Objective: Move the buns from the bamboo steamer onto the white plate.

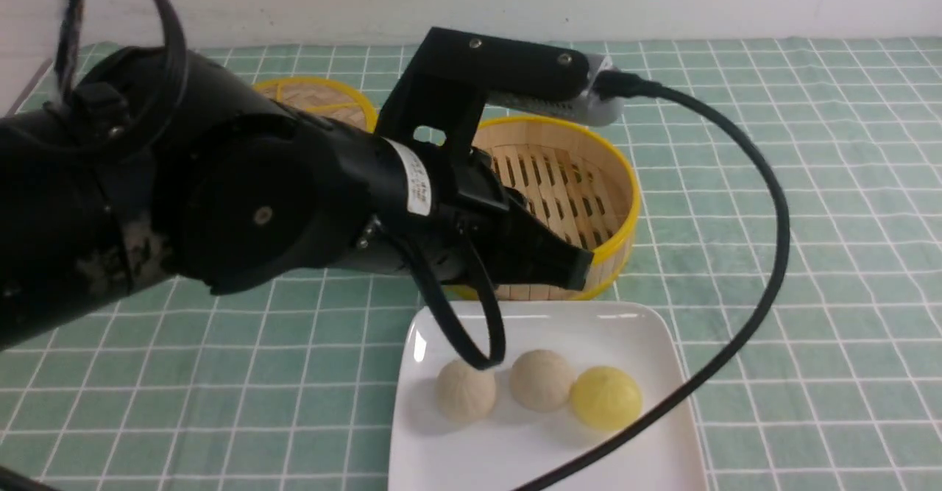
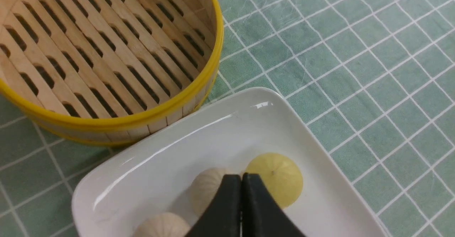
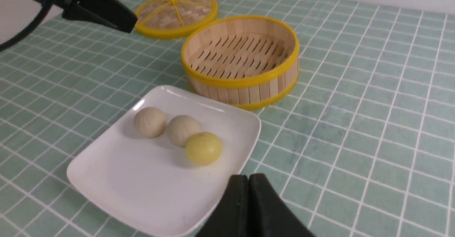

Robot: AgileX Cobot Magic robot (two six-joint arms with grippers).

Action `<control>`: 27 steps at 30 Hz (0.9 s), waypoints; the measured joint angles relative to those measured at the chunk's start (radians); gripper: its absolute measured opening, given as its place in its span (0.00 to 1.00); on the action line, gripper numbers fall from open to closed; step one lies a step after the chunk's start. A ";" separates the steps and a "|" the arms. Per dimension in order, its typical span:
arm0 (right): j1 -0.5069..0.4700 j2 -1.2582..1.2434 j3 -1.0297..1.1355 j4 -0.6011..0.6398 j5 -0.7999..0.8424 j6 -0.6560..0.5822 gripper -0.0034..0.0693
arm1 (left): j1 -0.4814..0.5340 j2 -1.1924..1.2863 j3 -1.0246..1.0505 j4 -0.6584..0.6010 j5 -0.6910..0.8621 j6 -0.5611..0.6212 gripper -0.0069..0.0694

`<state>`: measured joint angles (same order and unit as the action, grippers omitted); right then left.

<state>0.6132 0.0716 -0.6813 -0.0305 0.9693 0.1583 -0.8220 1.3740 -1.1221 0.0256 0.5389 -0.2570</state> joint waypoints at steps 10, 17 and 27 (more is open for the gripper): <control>0.000 0.000 0.256 -0.023 -0.448 -0.047 0.03 | 0.000 -0.002 0.000 0.015 0.097 0.000 0.09; 0.000 0.000 0.272 -0.027 -0.464 -0.072 0.03 | 0.000 -0.002 0.000 0.016 0.122 0.000 0.09; 0.000 0.001 0.273 -0.030 -0.467 -0.076 0.03 | 0.000 -0.002 0.000 0.020 0.130 0.000 0.11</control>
<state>0.6132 0.0724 -0.4081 -0.0604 0.5020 0.0823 -0.8220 1.3724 -1.1221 0.0452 0.6692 -0.2570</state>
